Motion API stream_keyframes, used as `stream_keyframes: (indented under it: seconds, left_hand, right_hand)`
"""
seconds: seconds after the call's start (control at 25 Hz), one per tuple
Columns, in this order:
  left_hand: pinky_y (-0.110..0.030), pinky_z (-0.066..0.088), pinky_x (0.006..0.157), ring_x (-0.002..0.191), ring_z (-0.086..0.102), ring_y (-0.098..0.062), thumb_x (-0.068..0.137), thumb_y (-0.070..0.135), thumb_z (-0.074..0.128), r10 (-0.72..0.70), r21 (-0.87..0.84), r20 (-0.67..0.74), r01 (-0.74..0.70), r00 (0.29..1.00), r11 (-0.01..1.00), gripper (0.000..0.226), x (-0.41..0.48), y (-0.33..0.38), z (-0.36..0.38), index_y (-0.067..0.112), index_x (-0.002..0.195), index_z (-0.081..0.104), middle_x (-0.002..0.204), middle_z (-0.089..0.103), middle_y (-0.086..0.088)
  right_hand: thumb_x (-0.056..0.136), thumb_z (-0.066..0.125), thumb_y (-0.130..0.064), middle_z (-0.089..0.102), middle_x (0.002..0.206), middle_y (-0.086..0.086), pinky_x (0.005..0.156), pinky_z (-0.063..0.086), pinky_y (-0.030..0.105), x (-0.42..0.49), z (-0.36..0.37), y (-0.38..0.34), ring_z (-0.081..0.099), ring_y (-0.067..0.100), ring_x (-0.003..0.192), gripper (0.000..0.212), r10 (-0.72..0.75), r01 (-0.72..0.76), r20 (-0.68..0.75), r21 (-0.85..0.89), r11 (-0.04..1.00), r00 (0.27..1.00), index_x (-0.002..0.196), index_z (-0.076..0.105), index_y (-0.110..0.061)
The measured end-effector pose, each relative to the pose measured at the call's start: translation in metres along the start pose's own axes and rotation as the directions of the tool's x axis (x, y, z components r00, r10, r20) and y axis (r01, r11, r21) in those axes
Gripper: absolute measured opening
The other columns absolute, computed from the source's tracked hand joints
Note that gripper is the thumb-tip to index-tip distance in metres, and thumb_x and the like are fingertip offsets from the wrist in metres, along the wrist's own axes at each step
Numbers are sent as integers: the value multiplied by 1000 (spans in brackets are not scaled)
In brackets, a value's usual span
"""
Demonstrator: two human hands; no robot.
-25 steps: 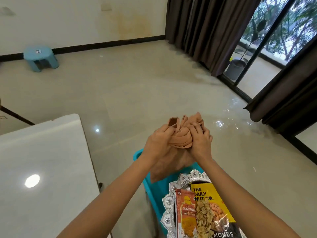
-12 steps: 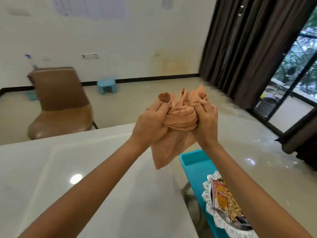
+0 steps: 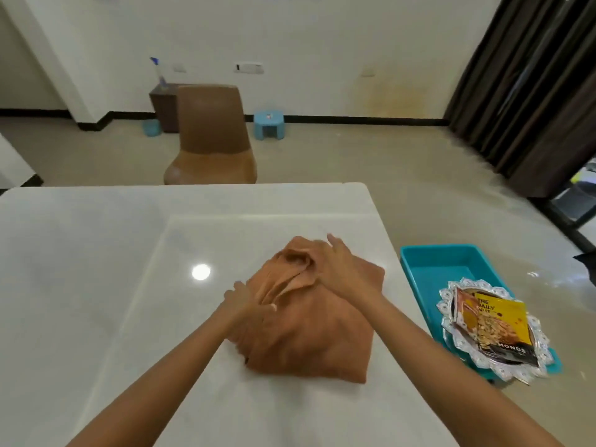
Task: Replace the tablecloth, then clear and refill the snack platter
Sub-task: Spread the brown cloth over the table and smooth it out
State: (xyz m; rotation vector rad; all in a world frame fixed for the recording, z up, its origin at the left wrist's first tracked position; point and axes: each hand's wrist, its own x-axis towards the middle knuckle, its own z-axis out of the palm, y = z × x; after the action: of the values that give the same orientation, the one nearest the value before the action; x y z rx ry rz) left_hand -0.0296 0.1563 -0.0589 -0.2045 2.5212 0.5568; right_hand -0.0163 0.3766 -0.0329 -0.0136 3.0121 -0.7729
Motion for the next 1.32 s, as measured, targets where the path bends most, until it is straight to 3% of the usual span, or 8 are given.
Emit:
stream_keyframes:
  seconds: [0.2, 0.32, 0.56, 0.84, 0.92, 1.04, 1.16, 1.32]
  left_hand:
    - [-36, 46, 99, 126, 47, -27, 76, 52, 71, 164, -71, 60, -160, 985, 985, 93, 12, -68, 12, 9, 145, 27, 144, 40, -11]
    - [-38, 44, 99, 131, 43, -30, 76, 50, 72, 217, -213, 35, -205, 976, 955, 99, 15, -74, 16, 14, 150, 17, 150, 34, -11]
    - [-35, 52, 87, 111, 56, -28, 67, 57, 75, 243, -233, 24, -231, 970, 945, 99, 17, -63, 34, 14, 140, 24, 132, 50, -10]
    - [-30, 58, 79, 96, 69, -19, 83, 55, 63, 237, -132, 587, -198, 774, 971, 57, -3, -61, 33, 17, 124, 58, 117, 65, -5]
    - [-30, 58, 78, 89, 69, -17, 87, 45, 61, 289, -183, 352, -238, 890, 954, 37, 0, -51, 32, 12, 104, 66, 102, 69, -5]
    - [-35, 57, 81, 89, 64, -19, 88, 44, 61, 175, -476, 34, -138, 984, 868, 43, 8, -36, 45, 10, 114, 53, 101, 61, -3]
    - [-39, 53, 90, 106, 59, -25, 90, 47, 54, 89, -673, 143, 31, 986, 739, 51, 10, -20, 60, 16, 131, 46, 123, 56, -7]
    - [-29, 51, 85, 102, 61, -15, 98, 43, 39, 250, -737, 182, -37, 951, 675, 31, 1, 3, 61, 27, 116, 59, 117, 64, 1]
  right_hand:
    - [79, 60, -63, 0, 157, 20, 113, 9, 57, -66, 86, 25, 3, 48, 141, 97, 611, -614, 96, 3, 789, 786, 148, 11, -15]
    - [65, 73, -64, 9, 155, 20, 109, 23, 62, -80, 101, 33, 21, 48, 136, 121, 724, -727, 96, 186, 661, 683, 149, -3, -22]
    - [62, 88, -28, 41, 143, 17, 104, 37, 46, -89, 94, 49, 45, 38, 125, 109, 723, -629, -2, 491, 602, 690, 145, 20, -7]
    - [87, 60, -16, 46, 134, 13, 95, 43, 46, -84, 49, 77, 47, 32, 118, 52, 596, -595, -129, 52, 802, 793, 134, 37, -14]
    - [91, 58, -34, 38, 143, 11, 102, 38, 43, -86, 47, 62, 39, 30, 128, 59, 495, -490, -184, 78, 868, 849, 140, 33, -15]
    - [80, 54, -69, 11, 158, 6, 115, 18, 40, -96, 70, 22, 15, 27, 144, 97, 349, -370, 125, 242, 897, 929, 151, 11, -20]
    - [56, 41, -93, -21, 156, 14, 117, -9, 42, -91, 107, 1, -21, 28, 143, 130, 272, -298, 226, 88, 951, 935, 150, -15, -24]
    - [45, 48, -92, -16, 157, 19, 114, -11, 47, -68, 119, -12, -17, 36, 144, 145, 422, -449, 185, 143, 882, 888, 150, -15, -16]
